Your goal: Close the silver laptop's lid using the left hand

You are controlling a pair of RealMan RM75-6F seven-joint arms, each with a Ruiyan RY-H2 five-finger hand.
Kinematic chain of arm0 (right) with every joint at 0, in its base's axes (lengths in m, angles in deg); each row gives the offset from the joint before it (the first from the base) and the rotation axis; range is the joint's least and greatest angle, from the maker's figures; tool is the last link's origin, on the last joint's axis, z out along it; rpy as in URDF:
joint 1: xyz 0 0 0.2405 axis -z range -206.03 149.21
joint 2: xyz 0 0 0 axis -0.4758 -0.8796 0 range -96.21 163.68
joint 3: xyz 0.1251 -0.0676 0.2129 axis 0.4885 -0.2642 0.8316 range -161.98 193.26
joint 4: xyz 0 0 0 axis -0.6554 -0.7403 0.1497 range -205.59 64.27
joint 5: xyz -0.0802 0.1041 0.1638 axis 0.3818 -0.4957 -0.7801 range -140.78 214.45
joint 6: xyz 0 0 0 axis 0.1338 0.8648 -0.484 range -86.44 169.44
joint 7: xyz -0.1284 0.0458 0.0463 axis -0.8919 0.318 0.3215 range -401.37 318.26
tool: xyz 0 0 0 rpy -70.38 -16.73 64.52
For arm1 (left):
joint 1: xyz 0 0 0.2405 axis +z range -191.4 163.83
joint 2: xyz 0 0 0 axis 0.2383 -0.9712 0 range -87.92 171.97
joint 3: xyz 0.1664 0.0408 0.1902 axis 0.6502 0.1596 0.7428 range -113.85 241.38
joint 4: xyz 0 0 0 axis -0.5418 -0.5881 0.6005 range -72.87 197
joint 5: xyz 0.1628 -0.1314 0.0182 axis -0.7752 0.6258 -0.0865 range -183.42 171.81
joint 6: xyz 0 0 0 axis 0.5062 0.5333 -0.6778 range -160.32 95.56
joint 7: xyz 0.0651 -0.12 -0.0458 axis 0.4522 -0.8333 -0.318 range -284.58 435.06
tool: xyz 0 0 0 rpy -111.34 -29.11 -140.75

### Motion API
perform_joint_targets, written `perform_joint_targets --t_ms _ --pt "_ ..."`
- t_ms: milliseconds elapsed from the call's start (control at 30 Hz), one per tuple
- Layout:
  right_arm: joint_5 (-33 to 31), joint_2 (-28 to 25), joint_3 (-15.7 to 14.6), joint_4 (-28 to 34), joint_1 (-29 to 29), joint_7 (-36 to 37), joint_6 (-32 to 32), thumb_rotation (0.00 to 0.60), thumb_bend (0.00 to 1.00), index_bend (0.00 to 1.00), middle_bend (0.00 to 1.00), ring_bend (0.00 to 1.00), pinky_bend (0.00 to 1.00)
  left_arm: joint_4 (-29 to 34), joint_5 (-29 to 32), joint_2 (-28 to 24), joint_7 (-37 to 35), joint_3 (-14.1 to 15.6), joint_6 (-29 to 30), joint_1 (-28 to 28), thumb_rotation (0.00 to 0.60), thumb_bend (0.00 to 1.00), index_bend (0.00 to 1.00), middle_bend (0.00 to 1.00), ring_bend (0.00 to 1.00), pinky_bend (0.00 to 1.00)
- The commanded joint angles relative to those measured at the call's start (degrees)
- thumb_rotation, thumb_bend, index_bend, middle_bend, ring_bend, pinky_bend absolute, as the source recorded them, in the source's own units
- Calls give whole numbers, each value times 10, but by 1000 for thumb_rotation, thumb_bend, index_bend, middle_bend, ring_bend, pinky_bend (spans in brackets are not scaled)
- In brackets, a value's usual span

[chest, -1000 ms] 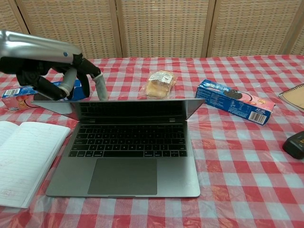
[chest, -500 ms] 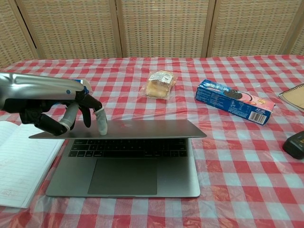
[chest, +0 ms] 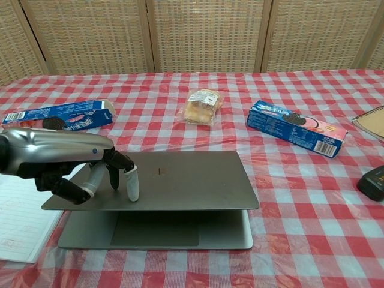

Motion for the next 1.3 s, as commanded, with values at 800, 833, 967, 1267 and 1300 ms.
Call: perform_joint_targets --t_ms 800,833,967,1267,1300 --pt "-15 -4 3 -2 0 10 -12 600 761 133 0 0 0 -69 47 76 26 28 -13 -8 600 1000 360 246 295 382" --pt "-15 -4 3 -2 0 10 -12 600 761 134 0 0 0 -70 45 78 26 28 -11 -7 600 1000 359 246 295 382" --pt "-12 -5 4 0 0 6 -8 600 761 136 0 0 0 -57 11 71 0 15 5 7 600 1000 352 246 295 381" --pt "-8 -5 4 1 2 4 -3 600 759 139 0 0 0 -7 -174 0 -26 3 120 77 600 971 130 56 127 202" --pt "-9 -5 4 0 3 5 -3 600 757 139 0 0 0 -8 -190 -1 -5 8 150 92 600 910 58 14 56 136"
